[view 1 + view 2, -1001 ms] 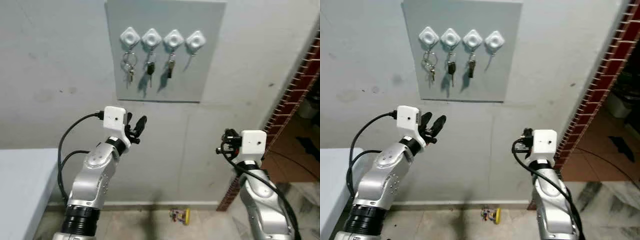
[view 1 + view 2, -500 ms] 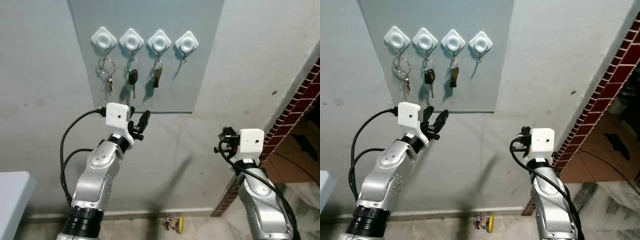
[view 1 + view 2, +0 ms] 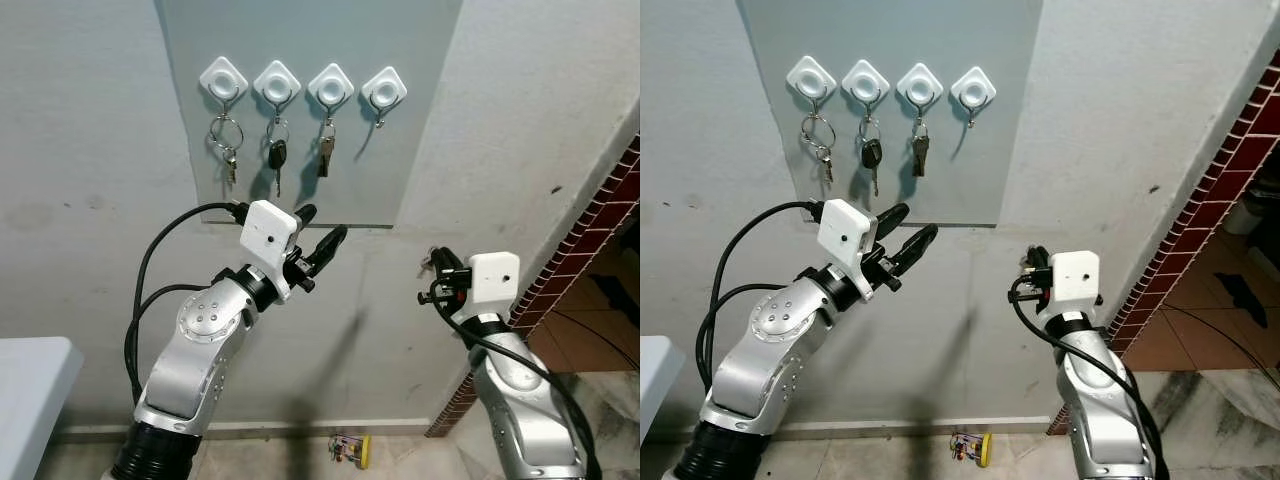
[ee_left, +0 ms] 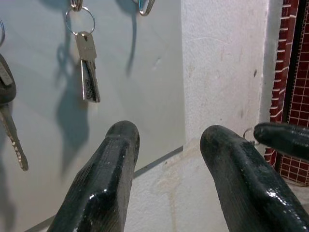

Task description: Hang keys on a hook

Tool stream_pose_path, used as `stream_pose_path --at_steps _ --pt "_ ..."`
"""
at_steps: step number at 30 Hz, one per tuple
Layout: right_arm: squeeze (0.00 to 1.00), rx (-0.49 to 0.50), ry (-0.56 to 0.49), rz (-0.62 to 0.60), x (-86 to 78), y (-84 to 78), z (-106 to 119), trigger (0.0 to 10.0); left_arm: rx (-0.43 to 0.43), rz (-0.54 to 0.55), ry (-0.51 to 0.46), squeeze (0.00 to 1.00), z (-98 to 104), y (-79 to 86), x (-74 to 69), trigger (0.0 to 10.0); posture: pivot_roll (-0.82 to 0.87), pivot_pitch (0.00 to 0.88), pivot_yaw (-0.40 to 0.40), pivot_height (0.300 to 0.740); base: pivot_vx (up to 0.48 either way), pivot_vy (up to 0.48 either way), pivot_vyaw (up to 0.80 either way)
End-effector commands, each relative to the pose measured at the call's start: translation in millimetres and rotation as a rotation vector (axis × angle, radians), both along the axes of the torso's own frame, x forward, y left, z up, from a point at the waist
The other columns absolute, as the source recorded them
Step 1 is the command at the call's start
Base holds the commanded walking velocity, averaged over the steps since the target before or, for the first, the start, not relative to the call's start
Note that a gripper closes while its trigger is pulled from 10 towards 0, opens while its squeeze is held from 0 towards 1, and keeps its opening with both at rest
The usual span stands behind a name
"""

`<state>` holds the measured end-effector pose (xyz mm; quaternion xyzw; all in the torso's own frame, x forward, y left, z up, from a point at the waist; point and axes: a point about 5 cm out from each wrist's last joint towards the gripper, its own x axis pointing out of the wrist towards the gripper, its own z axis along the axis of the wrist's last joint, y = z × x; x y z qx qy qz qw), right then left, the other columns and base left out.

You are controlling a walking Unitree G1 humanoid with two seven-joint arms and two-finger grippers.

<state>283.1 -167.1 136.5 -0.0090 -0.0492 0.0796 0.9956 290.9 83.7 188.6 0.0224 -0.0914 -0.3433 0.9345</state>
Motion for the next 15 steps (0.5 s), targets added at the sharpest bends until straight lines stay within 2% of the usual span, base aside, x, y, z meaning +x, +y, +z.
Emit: stream_pose_path --at_steps 1,8,15 --pt "0.00 0.013 -0.116 0.042 2.1 2.9 25.2 10.0 -0.034 -0.006 -0.039 0.00 15.2 2.0 0.6 10.0 -0.14 0.000 -0.032 0.740 0.000 0.000 0.00" --pt "0.00 0.061 -0.226 0.104 6.6 11.6 47.1 10.0 -0.135 0.016 -0.082 0.00 38.8 10.1 3.8 10.0 -0.13 0.000 -0.032 0.740 0.000 0.000 0.00" --pt "0.00 0.101 -0.280 0.151 13.1 19.1 62.1 10.0 -0.150 0.033 -0.103 0.00 46.3 12.1 5.2 10.0 -0.13 0.000 -0.030 0.740 0.000 0.000 0.00"
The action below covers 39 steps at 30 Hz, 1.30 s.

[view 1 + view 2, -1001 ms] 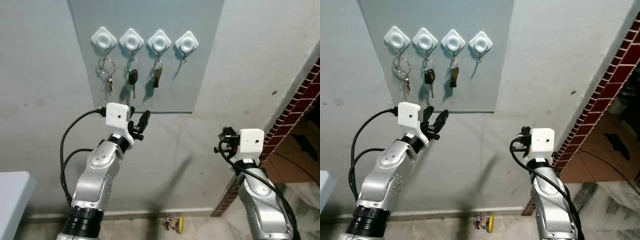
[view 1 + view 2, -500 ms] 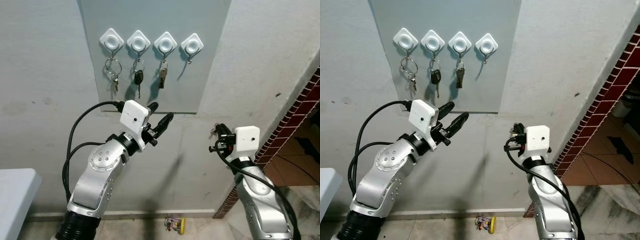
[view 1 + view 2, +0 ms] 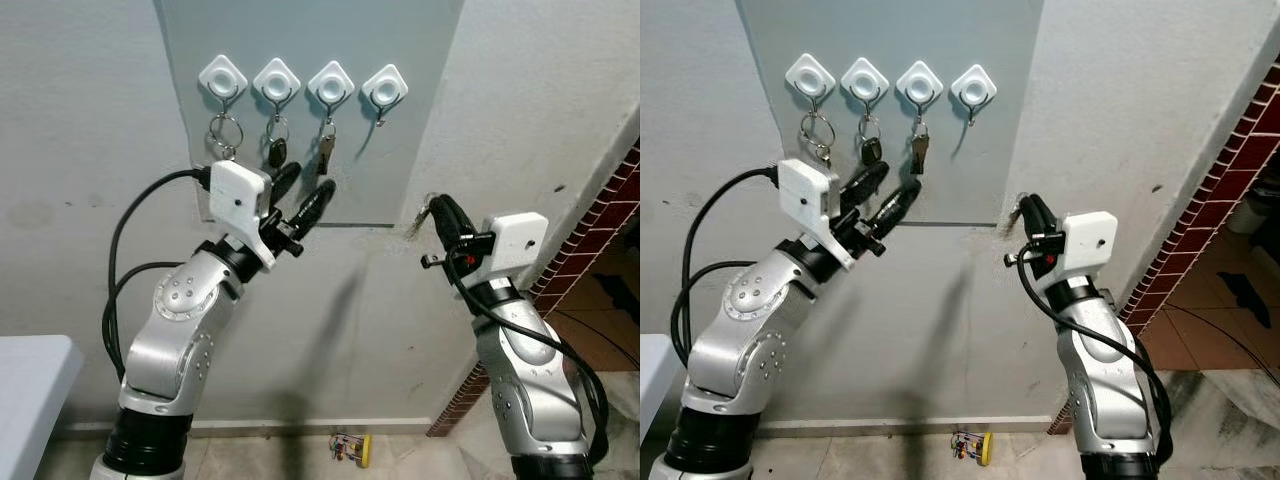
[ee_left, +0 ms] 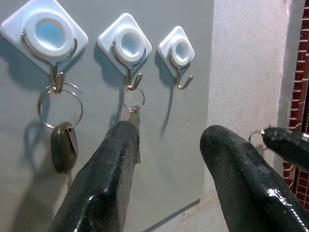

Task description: Hang keys on a hook

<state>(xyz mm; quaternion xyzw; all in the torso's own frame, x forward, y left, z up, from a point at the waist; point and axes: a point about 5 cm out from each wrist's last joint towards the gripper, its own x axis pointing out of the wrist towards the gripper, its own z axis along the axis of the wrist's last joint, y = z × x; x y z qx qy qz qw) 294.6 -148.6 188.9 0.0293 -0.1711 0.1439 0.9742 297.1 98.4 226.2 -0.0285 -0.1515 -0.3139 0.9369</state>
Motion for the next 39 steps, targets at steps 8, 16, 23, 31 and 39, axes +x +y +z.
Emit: stream_pose_path --at_steps 8,16,23,31,39 --pt "0.00 0.030 -0.094 0.080 15.4 14.2 27.4 10.0 0.001 -0.011 -0.026 0.00 9.7 -4.9 -0.3 10.0 -0.13 0.000 -0.029 0.740 0.000 0.000 0.00" --pt "0.00 0.075 -0.131 0.149 29.8 24.2 47.3 10.0 0.013 -0.013 -0.017 0.00 7.9 -6.6 -1.3 10.0 -0.12 0.000 -0.034 0.740 0.000 0.000 0.00" --pt "0.00 0.074 -0.143 0.191 39.2 33.0 56.2 10.0 0.011 -0.014 -0.010 0.00 7.9 -6.6 -2.8 10.0 -0.11 0.002 -0.041 0.740 0.000 0.000 0.00" --pt "0.00 0.088 -0.131 0.239 41.9 41.0 54.1 10.0 0.008 -0.007 -0.004 0.00 7.0 -5.5 -4.4 10.0 -0.10 0.005 -0.046 0.740 0.000 0.000 0.00" --pt "0.00 0.124 -0.129 0.234 43.7 39.6 52.8 10.0 0.011 -0.012 0.001 0.00 6.8 -6.4 -4.4 10.0 -0.11 0.003 -0.040 0.740 0.000 0.000 0.00"
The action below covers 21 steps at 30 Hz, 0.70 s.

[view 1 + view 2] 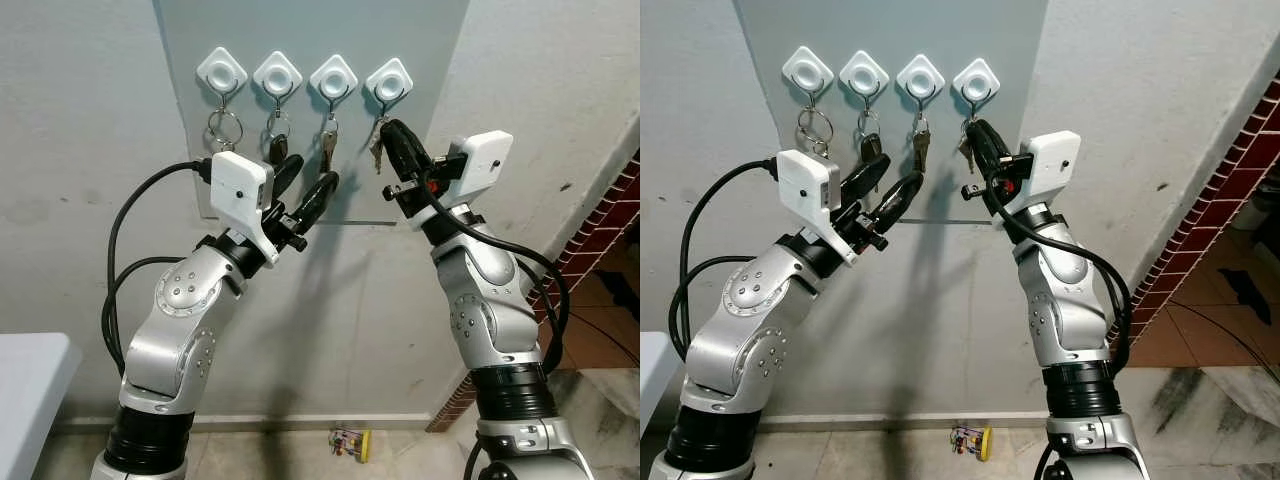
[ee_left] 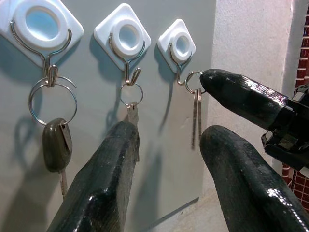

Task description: Hang keys on a hook

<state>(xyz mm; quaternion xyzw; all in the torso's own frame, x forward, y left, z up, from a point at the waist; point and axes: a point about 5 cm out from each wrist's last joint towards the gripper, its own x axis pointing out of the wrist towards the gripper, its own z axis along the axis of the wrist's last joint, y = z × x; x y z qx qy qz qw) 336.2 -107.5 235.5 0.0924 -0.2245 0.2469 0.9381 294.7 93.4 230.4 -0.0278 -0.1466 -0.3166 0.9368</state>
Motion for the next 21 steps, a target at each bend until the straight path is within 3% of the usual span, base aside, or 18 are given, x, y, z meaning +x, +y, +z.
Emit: stream_pose_path --at_steps 1,21 --pt "0.00 0.030 -0.022 0.000 2.8 -2.7 6.5 10.0 0.007 -0.008 -0.007 0.00 2.4 -1.7 -2.1 10.0 -0.11 0.001 -0.040 0.740 0.000 0.000 0.00" --pt "0.00 0.150 -0.007 0.012 7.4 -7.3 13.2 10.0 0.010 -0.010 -0.008 0.00 3.0 -2.5 -1.3 10.0 -0.10 0.000 -0.040 0.740 0.000 0.000 0.00"
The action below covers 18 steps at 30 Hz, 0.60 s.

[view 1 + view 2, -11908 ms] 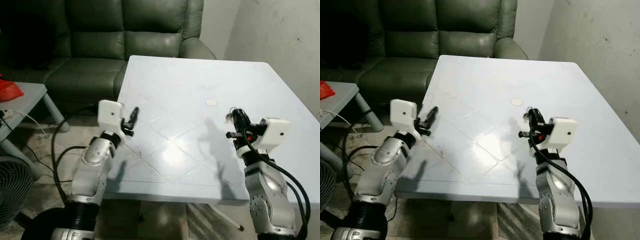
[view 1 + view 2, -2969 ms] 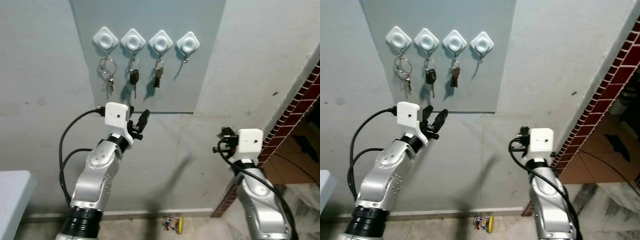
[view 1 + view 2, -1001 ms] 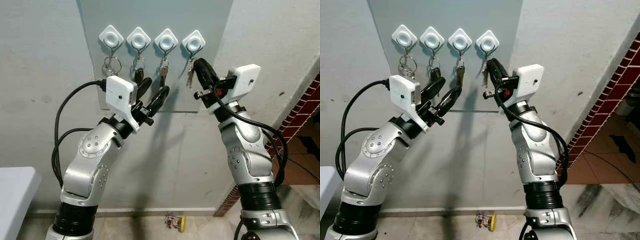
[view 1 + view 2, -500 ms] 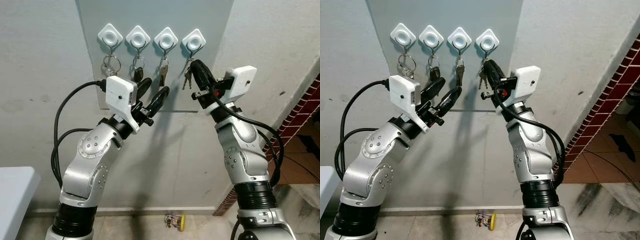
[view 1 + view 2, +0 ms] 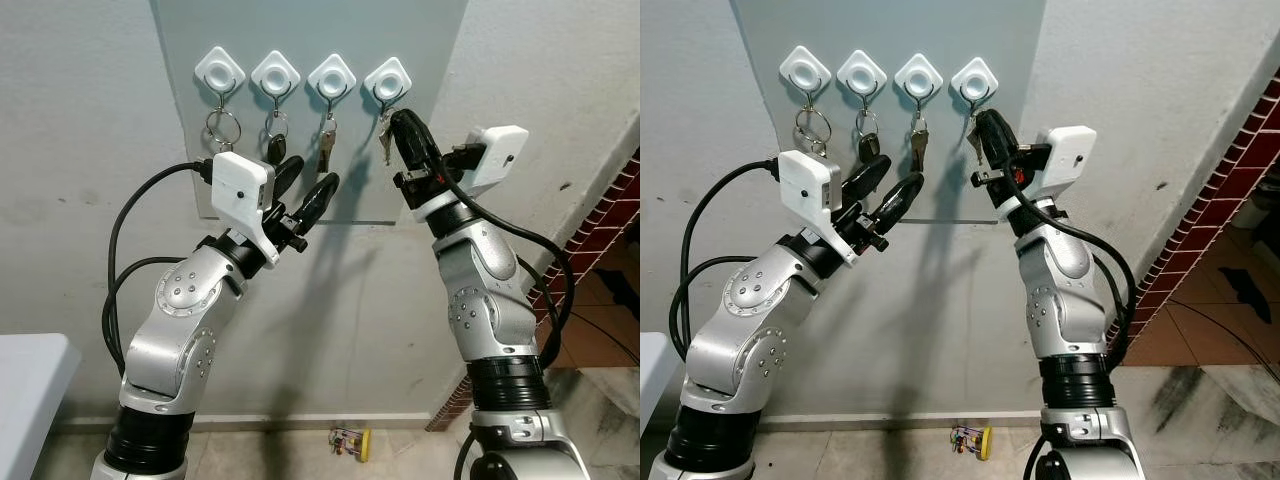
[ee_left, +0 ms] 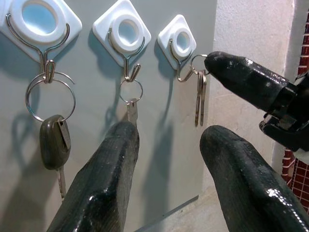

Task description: Hang keys on a hook

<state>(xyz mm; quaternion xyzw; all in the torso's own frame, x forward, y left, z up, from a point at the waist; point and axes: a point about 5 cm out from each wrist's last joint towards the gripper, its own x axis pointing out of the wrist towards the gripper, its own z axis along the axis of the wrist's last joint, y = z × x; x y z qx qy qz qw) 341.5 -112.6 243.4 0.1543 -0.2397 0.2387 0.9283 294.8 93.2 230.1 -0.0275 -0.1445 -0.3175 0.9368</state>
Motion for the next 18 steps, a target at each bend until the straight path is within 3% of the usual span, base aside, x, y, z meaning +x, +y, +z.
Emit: stream_pose_path --at_steps 1,18 --pt "0.00 0.038 0.009 0.001 3.0 -2.4 4.9 10.0 0.009 -0.008 -0.012 0.00 3.4 -2.2 -1.3 10.0 -0.10 0.000 -0.040 0.740 0.000 0.000 0.00" --pt "0.00 0.050 0.059 0.020 5.3 -1.2 -0.3 10.0 0.008 0.001 -0.012 0.00 4.0 0.2 -2.1 10.0 -0.10 0.004 -0.039 0.740 0.000 0.000 0.00"
